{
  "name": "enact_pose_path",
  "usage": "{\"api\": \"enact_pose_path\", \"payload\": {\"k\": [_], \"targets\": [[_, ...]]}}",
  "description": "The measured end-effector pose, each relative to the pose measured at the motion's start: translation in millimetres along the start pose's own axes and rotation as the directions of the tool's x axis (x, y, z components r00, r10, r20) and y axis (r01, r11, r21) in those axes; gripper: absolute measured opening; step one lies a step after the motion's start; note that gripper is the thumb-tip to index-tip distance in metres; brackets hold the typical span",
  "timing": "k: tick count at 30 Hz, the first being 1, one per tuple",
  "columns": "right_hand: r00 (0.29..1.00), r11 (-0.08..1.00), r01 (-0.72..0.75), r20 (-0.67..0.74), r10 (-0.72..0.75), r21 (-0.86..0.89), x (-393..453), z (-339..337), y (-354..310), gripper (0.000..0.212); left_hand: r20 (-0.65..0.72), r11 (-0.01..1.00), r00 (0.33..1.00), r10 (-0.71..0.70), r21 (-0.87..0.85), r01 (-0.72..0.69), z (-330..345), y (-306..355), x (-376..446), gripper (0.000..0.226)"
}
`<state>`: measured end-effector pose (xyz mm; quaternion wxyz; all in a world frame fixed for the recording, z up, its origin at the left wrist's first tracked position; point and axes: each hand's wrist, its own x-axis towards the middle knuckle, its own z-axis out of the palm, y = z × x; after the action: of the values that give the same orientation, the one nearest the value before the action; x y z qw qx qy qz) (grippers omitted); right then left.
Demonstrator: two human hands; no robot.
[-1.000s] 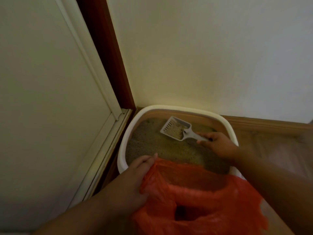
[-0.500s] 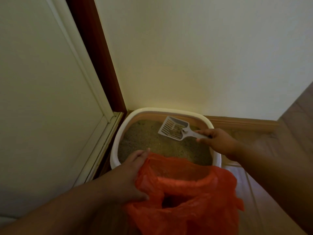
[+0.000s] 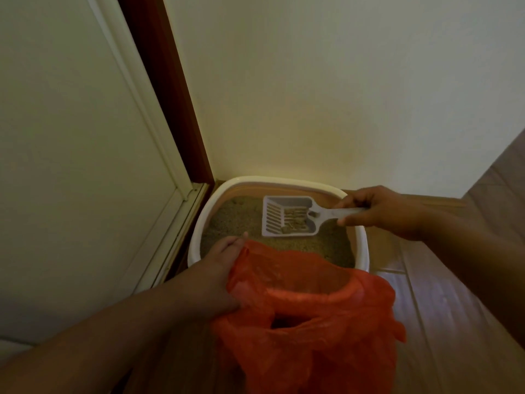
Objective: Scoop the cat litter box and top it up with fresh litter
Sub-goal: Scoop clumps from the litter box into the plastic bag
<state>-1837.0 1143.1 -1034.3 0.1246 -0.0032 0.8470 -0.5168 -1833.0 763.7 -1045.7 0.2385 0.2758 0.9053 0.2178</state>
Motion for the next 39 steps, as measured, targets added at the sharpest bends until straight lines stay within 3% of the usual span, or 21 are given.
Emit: {"api": "enact_pose_path", "payload": {"k": [4,9,17,23,29,39], "targets": [[0.987,0.978,0.058,0.156,-0.027,-0.199,-3,0,-26,0.029,-0.005,0.999,1.0,0.005,-0.039,-0.005,-2,1,0,0.123],[0.938,0.859,0.143,0.344,0.041,-0.491,-3,15,-51,0.025,-0.072,0.997,0.997,-0.004,-0.074,-0.002,-1,-1,3,0.122],[0.855,0.69,0.317,0.511,0.089,-0.651,-2,52,-74,0.029,-0.059,0.996,0.998,0.016,-0.088,-0.021,0,1,5,0.131],[0.843,0.526,0.386,0.521,0.133,-0.758,-2,50,-95,0.03,-0.052,0.997,0.999,0.007,-0.082,-0.011,1,-1,5,0.13],[0.847,0.555,0.364,0.514,0.135,-0.747,-1,48,-96,0.029,-0.048,0.994,0.999,0.006,-0.106,-0.012,1,-3,4,0.128],[0.904,0.808,0.257,0.427,-0.008,-0.531,-8,24,-80,0.031,-0.056,0.993,0.998,0.001,-0.116,-0.008,0,-4,2,0.123]]}}
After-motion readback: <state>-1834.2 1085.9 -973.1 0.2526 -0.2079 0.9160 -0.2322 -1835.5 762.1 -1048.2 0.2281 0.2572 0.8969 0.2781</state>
